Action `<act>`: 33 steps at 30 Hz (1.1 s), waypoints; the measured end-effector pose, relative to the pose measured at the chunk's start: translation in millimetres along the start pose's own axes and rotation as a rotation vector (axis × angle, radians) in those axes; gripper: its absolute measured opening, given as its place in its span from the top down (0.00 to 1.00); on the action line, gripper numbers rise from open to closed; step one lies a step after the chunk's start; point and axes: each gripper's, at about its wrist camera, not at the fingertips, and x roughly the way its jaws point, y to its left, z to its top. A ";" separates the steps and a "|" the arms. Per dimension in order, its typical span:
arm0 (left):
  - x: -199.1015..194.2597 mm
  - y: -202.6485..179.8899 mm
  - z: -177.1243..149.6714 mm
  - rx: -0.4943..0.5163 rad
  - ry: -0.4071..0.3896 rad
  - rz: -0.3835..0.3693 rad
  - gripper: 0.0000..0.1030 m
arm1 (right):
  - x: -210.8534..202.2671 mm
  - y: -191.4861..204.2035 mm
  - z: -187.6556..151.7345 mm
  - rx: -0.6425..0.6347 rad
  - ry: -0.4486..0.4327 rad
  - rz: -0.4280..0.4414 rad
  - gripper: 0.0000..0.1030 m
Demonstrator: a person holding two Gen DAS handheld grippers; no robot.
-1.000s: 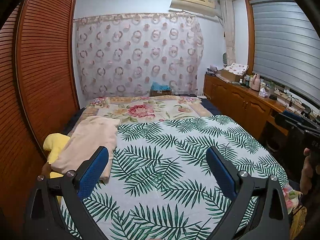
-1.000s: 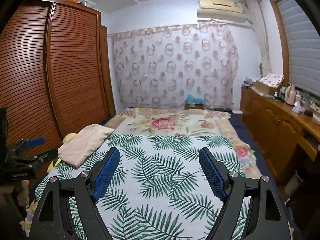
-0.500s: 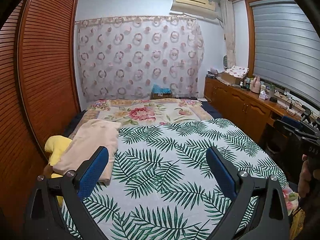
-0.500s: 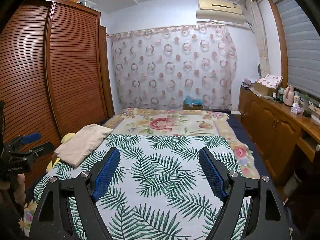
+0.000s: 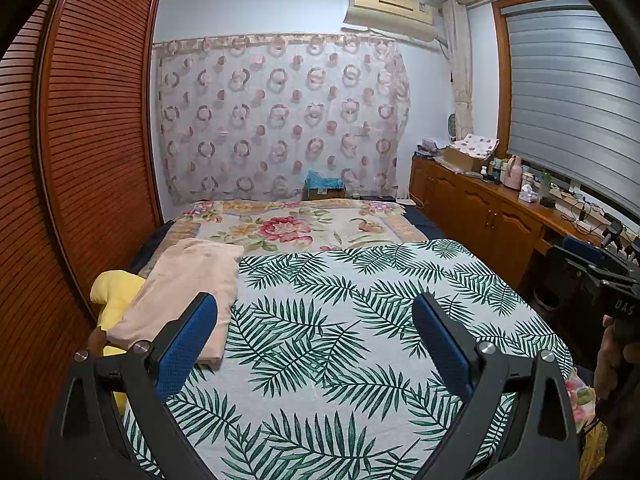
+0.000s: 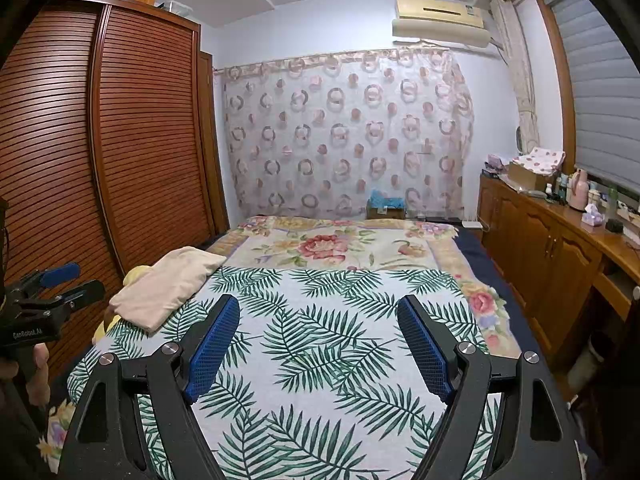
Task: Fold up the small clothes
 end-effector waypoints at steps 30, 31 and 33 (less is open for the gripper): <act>-6.5 1.2 4.9 0.001 -0.009 -0.002 0.05 | -2.0 -6.4 1.6 -0.002 -0.001 -0.001 0.19; -7.9 0.6 4.6 0.001 -0.010 -0.003 0.05 | -1.9 -6.6 1.6 -0.002 0.000 0.000 0.19; -8.7 0.6 5.6 0.002 -0.011 -0.003 0.05 | -1.5 -6.6 1.8 -0.003 0.000 0.000 0.19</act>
